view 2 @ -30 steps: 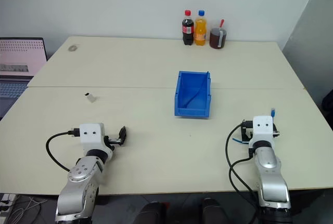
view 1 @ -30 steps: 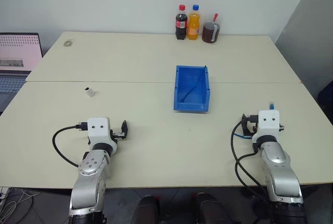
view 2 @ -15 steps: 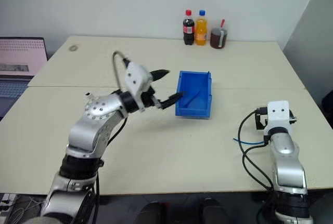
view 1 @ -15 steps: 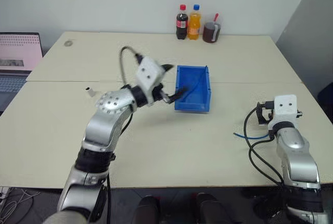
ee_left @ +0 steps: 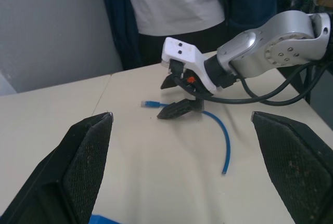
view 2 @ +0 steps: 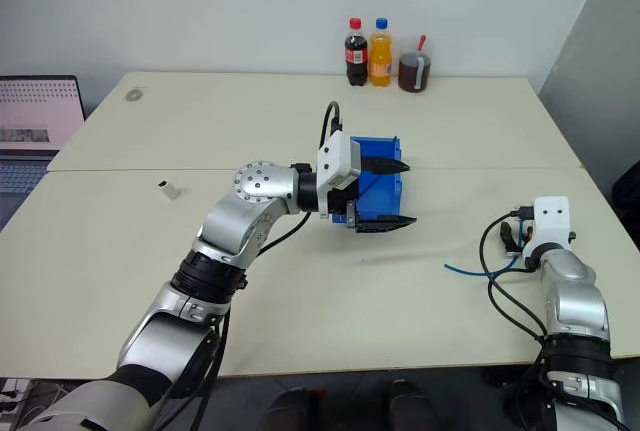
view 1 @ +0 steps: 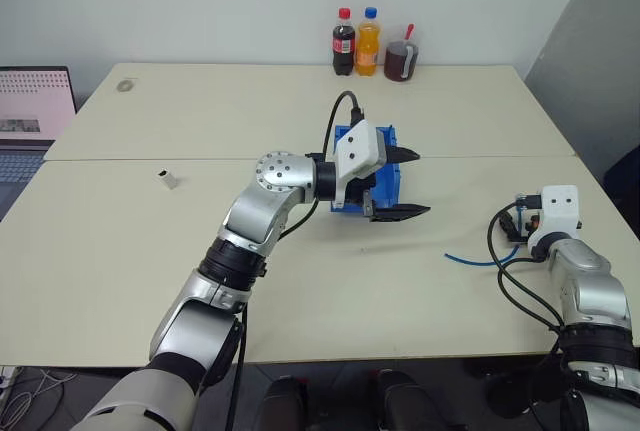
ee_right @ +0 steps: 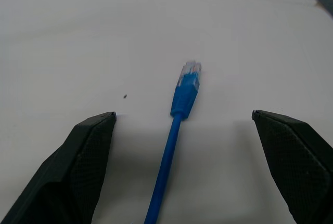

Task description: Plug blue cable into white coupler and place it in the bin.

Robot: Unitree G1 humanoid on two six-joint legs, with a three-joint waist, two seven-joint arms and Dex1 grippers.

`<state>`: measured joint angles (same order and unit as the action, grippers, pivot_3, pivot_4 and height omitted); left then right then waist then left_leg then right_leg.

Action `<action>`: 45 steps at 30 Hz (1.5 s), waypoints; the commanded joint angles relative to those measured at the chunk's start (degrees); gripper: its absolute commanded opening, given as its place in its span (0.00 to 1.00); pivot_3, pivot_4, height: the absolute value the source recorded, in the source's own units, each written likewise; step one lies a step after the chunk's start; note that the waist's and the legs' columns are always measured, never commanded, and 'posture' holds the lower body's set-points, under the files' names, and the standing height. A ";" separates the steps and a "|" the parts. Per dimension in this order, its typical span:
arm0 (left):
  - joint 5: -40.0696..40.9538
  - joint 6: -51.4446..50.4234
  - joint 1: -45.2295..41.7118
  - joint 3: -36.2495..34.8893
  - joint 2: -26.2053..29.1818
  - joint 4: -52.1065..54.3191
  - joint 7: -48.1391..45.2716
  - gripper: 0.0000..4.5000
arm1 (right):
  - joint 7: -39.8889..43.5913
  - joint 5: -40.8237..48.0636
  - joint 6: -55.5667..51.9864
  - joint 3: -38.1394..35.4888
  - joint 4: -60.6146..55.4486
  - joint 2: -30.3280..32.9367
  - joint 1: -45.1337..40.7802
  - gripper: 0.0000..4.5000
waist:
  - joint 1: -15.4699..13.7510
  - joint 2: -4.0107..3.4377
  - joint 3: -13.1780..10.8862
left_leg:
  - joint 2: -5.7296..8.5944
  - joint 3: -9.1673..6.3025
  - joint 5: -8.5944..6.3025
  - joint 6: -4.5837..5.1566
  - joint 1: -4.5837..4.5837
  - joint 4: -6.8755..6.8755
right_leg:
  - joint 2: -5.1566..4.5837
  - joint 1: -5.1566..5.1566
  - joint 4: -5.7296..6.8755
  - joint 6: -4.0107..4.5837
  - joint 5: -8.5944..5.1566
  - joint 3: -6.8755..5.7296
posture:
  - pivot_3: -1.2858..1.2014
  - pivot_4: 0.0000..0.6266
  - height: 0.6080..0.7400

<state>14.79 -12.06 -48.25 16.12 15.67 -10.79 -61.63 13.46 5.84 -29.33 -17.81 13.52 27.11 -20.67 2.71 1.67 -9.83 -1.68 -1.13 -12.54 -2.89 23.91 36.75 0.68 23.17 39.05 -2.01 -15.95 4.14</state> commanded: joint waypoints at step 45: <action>4.48 -12.90 51.23 -24.71 15.55 44.29 18.98 1.00 | 42.24 28.39 -23.67 24.74 -22.90 6.34 -15.88 0.01 | 0.79 -0.10 -0.17 | -0.22 -0.20 -0.01 0.01 -0.04 0.06 | 0.04 -0.04 -0.04 -0.01 -0.01 -0.08 | 0.52 0.24 1.00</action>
<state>19.97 -24.84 -0.97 -5.20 32.79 27.72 -47.56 53.83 34.44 -53.23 2.53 -10.60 35.42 -34.42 3.51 1.57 -10.00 -1.89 -1.34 -12.56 -2.87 23.88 36.81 0.70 23.14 39.01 -2.02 -15.96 4.09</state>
